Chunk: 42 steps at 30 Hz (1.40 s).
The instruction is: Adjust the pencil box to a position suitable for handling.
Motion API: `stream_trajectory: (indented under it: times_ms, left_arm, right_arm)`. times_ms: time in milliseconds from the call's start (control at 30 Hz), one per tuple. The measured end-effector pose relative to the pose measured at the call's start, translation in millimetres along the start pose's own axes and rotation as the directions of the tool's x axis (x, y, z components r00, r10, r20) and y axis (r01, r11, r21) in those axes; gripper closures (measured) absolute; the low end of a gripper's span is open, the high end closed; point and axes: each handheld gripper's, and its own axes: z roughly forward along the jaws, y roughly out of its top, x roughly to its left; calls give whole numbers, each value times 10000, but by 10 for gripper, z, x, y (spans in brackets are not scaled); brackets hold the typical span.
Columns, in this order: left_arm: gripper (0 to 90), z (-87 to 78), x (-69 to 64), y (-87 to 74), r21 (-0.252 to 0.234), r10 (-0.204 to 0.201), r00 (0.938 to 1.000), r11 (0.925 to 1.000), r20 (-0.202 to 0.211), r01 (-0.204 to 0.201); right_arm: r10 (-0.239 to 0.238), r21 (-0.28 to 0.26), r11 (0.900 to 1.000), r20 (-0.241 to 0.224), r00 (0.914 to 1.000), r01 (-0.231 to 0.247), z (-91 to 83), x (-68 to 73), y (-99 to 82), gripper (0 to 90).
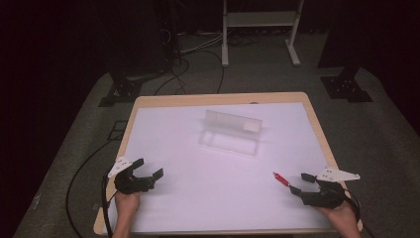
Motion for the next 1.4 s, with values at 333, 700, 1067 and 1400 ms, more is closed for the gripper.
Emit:
stream_trajectory:
  times_ms: [333, 700, 1067, 1400]
  left_arm:
    - [0, -2, 5, -1, -32, 6, 10000, 10000, 26, -6]
    - [0, 1, 0, -2, -24, 82, 9999, 10000, 83, -82]
    - [0, 1, 3, -3, -7, 58, 9999, 10000, 121, -58]
    - [0, 2, 8, -1, -46, 16, 9999, 10000, 110, -15]
  right_arm:
    - [-710, 26, 9975, -355, 9968, 711, -3, 73, 219, 287]
    - [-1813, 589, 9808, -745, 9806, 1859, 174, 173, 672, 284]
    - [-2085, 693, 9734, -1264, 9698, 2183, 366, 180, 926, 274]
    - [-2289, 782, 9669, -1528, 9614, 2427, 555, 207, 1148, 273]
